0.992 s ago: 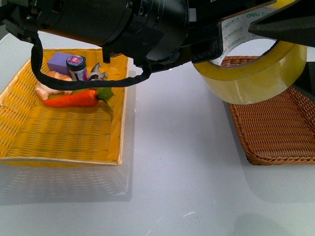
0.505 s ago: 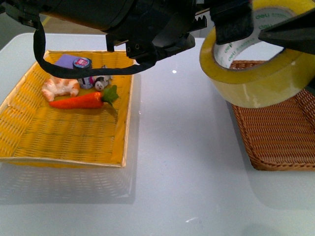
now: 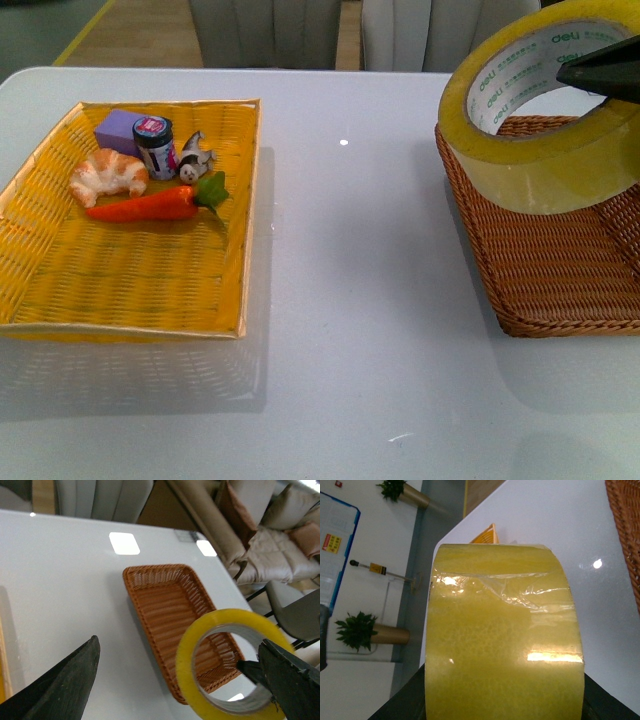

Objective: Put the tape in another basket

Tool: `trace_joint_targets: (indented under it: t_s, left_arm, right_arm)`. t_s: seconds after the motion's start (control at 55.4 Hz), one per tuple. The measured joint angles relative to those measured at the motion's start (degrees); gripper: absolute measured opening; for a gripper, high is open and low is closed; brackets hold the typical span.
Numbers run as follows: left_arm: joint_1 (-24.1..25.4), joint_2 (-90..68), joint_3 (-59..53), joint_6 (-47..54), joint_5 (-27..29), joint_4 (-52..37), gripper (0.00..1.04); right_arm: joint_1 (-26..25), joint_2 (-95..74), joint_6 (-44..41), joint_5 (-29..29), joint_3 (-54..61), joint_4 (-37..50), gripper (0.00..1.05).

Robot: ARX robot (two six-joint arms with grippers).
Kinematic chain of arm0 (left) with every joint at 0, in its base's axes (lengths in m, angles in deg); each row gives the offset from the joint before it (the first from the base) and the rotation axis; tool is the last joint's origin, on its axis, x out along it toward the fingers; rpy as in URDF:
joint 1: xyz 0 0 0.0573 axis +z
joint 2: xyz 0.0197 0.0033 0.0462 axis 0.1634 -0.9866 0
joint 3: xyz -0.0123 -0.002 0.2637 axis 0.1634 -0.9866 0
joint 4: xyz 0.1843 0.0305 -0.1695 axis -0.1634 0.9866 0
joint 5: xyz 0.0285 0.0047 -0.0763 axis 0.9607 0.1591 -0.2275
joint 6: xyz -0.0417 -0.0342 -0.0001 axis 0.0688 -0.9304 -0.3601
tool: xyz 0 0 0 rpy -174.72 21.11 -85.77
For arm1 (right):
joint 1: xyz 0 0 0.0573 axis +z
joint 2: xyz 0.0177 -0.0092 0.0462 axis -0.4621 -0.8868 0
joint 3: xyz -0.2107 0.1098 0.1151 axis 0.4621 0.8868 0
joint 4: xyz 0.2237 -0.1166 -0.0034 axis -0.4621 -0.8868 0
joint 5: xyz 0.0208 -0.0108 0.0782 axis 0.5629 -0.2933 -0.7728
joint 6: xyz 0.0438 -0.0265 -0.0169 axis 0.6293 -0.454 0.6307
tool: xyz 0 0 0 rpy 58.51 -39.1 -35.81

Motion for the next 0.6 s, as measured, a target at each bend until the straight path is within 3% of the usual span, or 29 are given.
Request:
trace_joint_targets:
  t_s: [0.072, 0.09, 0.162, 0.198, 0.595]
  left_arm:
    - [1.2, 1.7, -1.6, 0.2, 1.4, -1.4, 0.95]
    - [1.1, 2.4, -3.4, 2.8, 8.3, -5.3, 0.90]
    - [3.6, 6.9, -11.8, 14.8, 27.6, -15.0, 0.72]
    - [5.3, 9.4, -14.8, 18.4, 30.1, -16.2, 0.65]
    - [15.6, 24.2, -31.1, 25.7, 21.5, -17.2, 0.03]
  right_arm:
    - [-1.0, -0.5, 0.0, 0.1, 0.0, 0.6, 0.45]
    - [-1.6, -1.1, 0.0, 0.1, 0.0, 1.1, 0.45]
    - [-3.1, -3.9, 0.4, -0.5, -0.4, 2.8, 0.45]
    - [-3.9, -5.4, 0.8, -0.7, -0.7, 3.7, 0.45]
    - [-11.0, -25.3, 2.3, -0.1, -12.1, 10.1, 0.45]
